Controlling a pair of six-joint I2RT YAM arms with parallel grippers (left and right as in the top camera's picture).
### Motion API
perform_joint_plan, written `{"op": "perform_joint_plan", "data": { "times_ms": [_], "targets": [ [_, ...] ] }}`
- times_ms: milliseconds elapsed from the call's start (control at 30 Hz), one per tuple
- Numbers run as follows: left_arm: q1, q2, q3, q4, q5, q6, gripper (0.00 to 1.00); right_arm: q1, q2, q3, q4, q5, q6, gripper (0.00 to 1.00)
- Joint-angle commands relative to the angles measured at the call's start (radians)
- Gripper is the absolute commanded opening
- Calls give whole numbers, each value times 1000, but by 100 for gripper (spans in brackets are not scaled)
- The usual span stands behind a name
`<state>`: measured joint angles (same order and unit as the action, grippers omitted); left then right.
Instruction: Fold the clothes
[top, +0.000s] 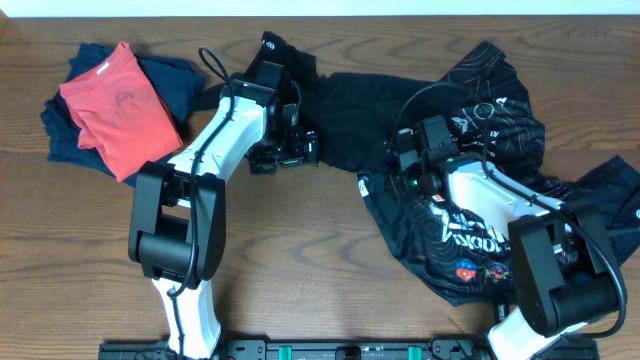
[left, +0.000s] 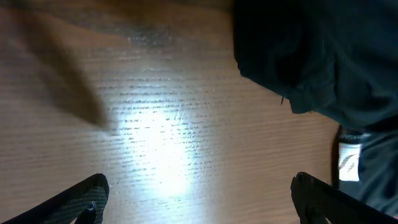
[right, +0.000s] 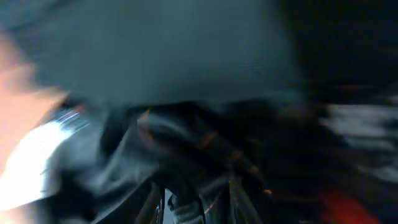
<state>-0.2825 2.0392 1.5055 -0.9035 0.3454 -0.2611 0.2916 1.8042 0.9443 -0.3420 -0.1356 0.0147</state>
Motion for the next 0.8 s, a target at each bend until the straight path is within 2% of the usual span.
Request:
{"op": "perform_joint_plan", "data": {
  "times_ms": [0,200,367,433,567,767],
  "targets": [
    [0,-5,3,-13,10,10,95,-132,74,-33,-32,423,91,35],
    [0,-5,3,-17,10,10,95,-417,71,44,-93,551,94,39],
    [0,-5,3,-16,9,10,95,-647,69,142,-176,547,125,39],
    [0,-5,3,-16,10,10,95,-708,66,180,-211,525,138,42],
    [0,-5,3,-16,9,10,96,-751,35,229,-242,422,137,46],
    [0,-5,3,-16,9,10,96,-711,-104,266,-249,328,127,52]
  ]
}}
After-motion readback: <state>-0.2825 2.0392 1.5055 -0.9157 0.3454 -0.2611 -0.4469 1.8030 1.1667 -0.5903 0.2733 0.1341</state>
